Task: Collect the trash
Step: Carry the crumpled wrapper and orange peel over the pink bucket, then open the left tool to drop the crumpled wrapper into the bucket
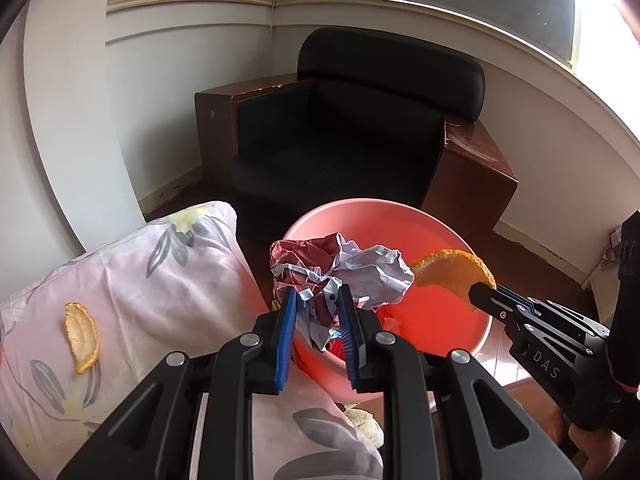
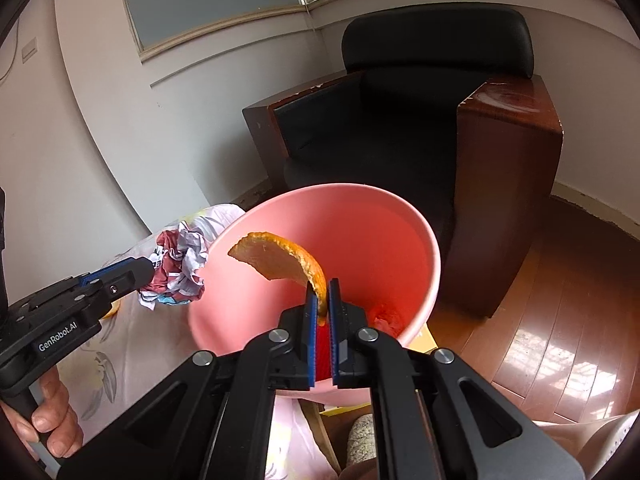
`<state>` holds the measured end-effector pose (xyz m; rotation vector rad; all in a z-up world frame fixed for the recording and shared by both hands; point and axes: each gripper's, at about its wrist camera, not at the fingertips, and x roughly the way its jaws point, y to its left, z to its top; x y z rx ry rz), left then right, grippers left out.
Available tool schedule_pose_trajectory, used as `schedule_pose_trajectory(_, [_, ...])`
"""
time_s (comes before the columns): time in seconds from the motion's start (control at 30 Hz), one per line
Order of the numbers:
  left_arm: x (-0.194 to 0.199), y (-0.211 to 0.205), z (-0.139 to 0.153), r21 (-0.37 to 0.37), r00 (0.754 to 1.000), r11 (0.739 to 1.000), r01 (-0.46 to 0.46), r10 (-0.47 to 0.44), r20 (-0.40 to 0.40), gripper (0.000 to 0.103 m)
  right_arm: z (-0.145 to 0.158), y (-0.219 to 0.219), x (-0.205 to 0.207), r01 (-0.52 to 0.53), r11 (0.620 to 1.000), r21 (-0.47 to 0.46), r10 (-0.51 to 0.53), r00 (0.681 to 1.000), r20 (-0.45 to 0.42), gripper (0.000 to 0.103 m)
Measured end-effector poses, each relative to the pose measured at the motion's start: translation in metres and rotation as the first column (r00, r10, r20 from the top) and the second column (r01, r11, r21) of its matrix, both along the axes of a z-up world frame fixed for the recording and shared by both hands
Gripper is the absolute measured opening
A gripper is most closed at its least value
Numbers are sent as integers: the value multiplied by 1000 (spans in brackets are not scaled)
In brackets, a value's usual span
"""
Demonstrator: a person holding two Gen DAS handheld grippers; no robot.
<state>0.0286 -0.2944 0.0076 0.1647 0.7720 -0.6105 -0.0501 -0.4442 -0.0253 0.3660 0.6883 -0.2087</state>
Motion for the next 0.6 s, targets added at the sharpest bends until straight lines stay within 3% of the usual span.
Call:
schedule_pose_trajectory(0.37, [17,-36,-28,12,990,999,50,-48,-134,21,-13,-16,3,38,998,-46,-41,997,-61,6])
schedule_pose_trajectory(0.6, [19,-45,-34,21,990,998,53,-49,-132,35,-17,-19,3,47,998,-38,-50,996,-68,6])
